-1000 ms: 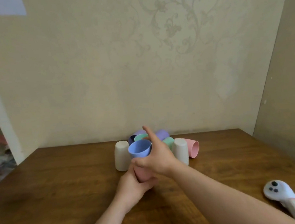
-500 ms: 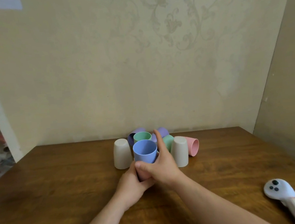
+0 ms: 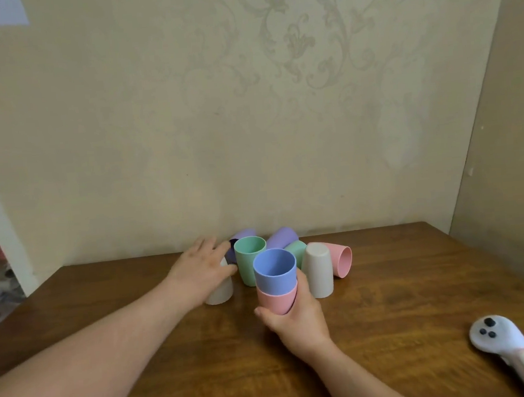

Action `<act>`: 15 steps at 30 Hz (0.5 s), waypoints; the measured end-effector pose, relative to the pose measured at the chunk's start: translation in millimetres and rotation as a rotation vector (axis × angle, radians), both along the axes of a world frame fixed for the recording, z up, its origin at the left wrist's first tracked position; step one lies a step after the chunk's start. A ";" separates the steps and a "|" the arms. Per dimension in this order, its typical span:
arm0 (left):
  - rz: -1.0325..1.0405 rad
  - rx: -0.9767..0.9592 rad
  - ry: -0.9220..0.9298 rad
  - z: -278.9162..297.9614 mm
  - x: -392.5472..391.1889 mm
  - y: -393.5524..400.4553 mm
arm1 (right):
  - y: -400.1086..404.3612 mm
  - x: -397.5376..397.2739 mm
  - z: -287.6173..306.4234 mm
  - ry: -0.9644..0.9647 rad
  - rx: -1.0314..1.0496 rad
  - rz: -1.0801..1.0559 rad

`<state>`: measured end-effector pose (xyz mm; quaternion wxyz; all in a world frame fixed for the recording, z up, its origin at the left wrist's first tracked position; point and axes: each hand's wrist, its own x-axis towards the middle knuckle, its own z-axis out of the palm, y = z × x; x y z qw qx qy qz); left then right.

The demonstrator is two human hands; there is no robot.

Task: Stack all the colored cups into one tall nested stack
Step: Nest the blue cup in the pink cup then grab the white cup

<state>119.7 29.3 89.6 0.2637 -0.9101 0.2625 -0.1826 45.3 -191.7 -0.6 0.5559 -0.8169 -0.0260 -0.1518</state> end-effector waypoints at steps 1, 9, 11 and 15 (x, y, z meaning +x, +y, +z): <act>0.027 0.012 0.034 -10.7 2.7 -0.9 | -0.5 0.3 -1.1 0.005 0.000 0.003; 0.355 -0.123 0.003 -21.2 -17.6 14.5 | -4.2 1.7 -0.1 0.028 0.039 0.034; 0.444 -0.311 0.087 -15.8 -22.2 19.6 | -4.7 0.7 1.8 0.023 0.038 0.041; 0.504 -0.909 0.312 -35.1 -31.8 26.0 | -4.5 -1.1 1.5 0.019 0.044 0.045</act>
